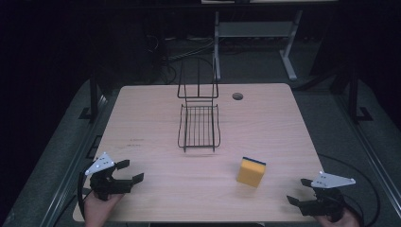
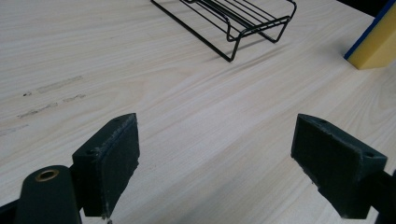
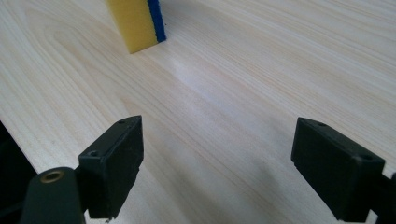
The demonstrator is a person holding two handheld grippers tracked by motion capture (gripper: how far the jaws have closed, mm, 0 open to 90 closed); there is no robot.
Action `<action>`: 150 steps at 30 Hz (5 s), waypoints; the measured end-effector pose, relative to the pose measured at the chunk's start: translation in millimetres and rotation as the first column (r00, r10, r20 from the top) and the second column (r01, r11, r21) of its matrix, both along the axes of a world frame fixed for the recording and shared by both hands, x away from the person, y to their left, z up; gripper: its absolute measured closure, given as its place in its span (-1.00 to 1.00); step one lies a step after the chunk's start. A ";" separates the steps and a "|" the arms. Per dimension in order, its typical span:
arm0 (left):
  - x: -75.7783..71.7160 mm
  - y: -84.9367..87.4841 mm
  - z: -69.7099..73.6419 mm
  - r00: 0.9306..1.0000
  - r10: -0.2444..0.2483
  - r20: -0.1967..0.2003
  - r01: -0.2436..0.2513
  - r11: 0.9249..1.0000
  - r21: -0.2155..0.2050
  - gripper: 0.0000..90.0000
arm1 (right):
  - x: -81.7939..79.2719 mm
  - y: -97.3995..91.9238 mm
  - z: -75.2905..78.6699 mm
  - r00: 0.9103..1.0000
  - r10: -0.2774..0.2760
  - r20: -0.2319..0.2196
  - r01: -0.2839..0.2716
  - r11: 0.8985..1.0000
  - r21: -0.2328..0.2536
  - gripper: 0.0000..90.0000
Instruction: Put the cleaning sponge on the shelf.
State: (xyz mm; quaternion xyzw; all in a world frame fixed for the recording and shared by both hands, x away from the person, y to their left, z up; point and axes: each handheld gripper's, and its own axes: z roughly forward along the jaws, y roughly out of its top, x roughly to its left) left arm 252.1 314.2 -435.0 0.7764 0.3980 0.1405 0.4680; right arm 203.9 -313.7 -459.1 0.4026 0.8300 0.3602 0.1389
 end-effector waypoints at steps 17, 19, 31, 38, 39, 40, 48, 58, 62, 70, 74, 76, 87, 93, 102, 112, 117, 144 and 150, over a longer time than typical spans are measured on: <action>-1.3 1.1 -0.4 1.000 -0.001 -0.004 0.001 1.000 0.001 -0.67 | 1.5 13.5 3.3 0.998 0.061 0.000 -0.061 0.998 -0.013 -0.64; -1.7 0.6 -0.2 1.000 -0.002 -0.002 0.002 1.000 0.000 -0.67 | 1.4 16.1 4.3 0.997 0.071 0.004 -0.071 0.997 -0.020 -0.64; -3.4 0.9 0.2 1.000 -0.001 0.001 0.001 1.000 0.003 -0.67 | 2.3 27.3 8.4 0.993 0.114 0.012 -0.114 0.993 -0.036 -0.64; -3.4 1.1 0.0 1.000 0.000 0.000 0.000 1.000 -0.001 -0.67 | 2.3 32.4 10.3 0.991 0.133 0.007 -0.132 0.990 -0.043 -0.64; -3.4 1.1 0.0 1.000 0.000 0.000 0.000 1.000 -0.001 -0.67 | 2.3 32.4 10.3 0.991 0.133 0.007 -0.132 0.990 -0.043 -0.64; -3.3 1.1 0.0 1.000 0.001 -0.001 -0.001 1.000 -0.004 -0.67 | 2.7 34.5 10.4 0.990 0.140 0.006 -0.139 0.989 -0.051 -0.64; -3.6 1.3 0.4 1.000 0.003 0.002 -0.003 1.000 -0.004 -0.67 | 3.3 42.0 12.6 0.986 0.165 0.000 -0.165 0.985 -0.057 -0.64; -3.9 3.1 0.8 1.000 0.010 0.003 -0.010 1.000 -0.009 -0.67 | 4.7 50.1 16.5 0.980 0.197 -0.001 -0.197 0.978 -0.069 -0.64; -4.1 3.1 1.1 1.000 0.008 0.003 -0.008 1.000 -0.009 -0.67 | 6.5 54.1 18.9 0.977 0.212 -0.006 -0.212 0.974 -0.077 -0.64; -4.0 3.8 1.0 1.000 0.012 0.004 -0.012 1.000 -0.009 -0.67 | 13.0 65.6 24.3 0.967 0.257 -0.003 -0.256 0.963 -0.085 -0.64; -4.1 3.5 1.0 1.000 0.009 0.005 -0.009 1.000 -0.007 -0.67 | 15.7 68.6 25.9 0.964 0.266 -0.005 -0.265 0.960 -0.087 -0.64; -4.2 3.3 1.2 1.000 0.009 0.003 -0.009 1.000 -0.007 -0.67 | 19.1 72.2 27.5 0.960 0.279 -0.004 -0.278 0.956 -0.091 -0.64; -4.3 3.9 1.2 1.000 0.009 0.006 -0.009 1.000 -0.009 -0.67 | 33.2 84.3 33.0 0.949 0.314 -0.002 -0.313 0.945 -0.095 -0.64; -4.3 3.8 1.4 1.000 0.009 0.006 -0.009 1.000 -0.008 -0.67 | 40.8 89.6 35.6 0.944 0.329 -0.006 -0.328 0.939 -0.108 -0.63; -4.5 4.1 1.5 1.000 0.009 0.007 -0.009 1.000 -0.008 -0.67 | 50.4 94.4 35.8 0.940 0.341 -0.011 -0.340 0.935 -0.102 -0.63; -4.4 4.2 1.6 1.000 0.007 0.006 -0.007 1.000 -0.010 -0.67 | 59.1 101.6 32.9 0.936 0.352 -0.021 -0.353 0.931 -0.092 -0.60; -4.3 4.3 1.7 1.000 0.006 0.006 -0.006 1.000 -0.009 -0.67 | 63.0 104.5 31.9 0.934 0.356 -0.023 -0.357 0.930 -0.093 -0.56; -4.4 5.0 2.1 1.000 0.006 0.007 -0.006 1.000 -0.007 -0.67 | 72.8 111.4 29.7 0.920 0.390 -0.030 -0.391 0.915 -0.102 0.23; -4.1 5.8 2.0 1.000 0.009 0.005 -0.009 1.000 -0.012 -0.67 | 72.3 114.3 37.4 0.912 0.410 -0.016 -0.410 0.906 -0.108 0.25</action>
